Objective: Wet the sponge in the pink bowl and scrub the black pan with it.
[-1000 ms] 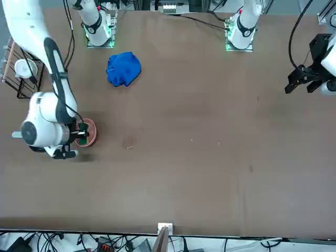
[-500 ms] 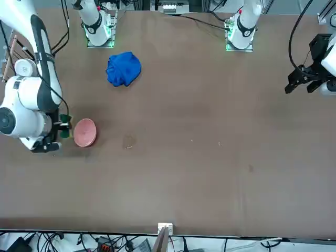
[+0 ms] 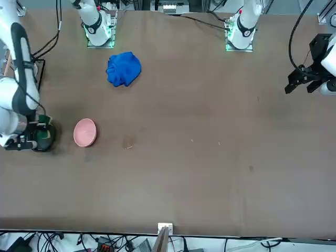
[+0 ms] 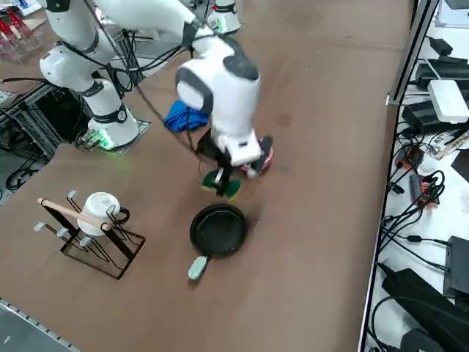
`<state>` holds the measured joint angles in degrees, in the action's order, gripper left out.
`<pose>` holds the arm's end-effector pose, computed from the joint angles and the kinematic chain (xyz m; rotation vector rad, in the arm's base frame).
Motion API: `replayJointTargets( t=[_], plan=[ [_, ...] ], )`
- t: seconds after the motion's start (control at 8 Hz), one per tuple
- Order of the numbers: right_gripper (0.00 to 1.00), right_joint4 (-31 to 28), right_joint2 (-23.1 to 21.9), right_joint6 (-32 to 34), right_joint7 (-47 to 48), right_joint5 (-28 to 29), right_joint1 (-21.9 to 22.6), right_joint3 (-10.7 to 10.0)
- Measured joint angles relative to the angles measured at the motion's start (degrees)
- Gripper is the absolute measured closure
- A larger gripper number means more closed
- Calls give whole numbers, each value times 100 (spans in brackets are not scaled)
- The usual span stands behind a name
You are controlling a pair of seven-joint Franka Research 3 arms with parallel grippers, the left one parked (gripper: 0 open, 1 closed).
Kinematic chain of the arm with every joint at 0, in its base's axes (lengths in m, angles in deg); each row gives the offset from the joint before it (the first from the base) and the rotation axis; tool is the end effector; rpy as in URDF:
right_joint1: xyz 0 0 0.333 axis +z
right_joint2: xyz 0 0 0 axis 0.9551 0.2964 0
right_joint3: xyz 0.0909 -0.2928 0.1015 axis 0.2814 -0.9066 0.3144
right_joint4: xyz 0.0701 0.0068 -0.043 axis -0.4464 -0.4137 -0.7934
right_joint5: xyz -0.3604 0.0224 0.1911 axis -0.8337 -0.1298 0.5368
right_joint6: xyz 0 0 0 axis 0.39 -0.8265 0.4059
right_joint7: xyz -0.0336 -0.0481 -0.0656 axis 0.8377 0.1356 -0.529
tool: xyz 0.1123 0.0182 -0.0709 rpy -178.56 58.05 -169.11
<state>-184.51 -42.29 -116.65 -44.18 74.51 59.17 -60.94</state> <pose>0.6282 -0.2084 0.2533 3.0482 0.0665 -0.3363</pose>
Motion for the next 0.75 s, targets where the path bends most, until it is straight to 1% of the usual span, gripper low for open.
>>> replayJointTargets(
  t=[0.38,0.5,0.75],
  plan=[
    [81,589,707,-61,-369,97,-436,15],
    [81,684,909,-62,-427,138,-527,20],
    [81,749,1137,-179,-440,144,-636,25]
  ],
)
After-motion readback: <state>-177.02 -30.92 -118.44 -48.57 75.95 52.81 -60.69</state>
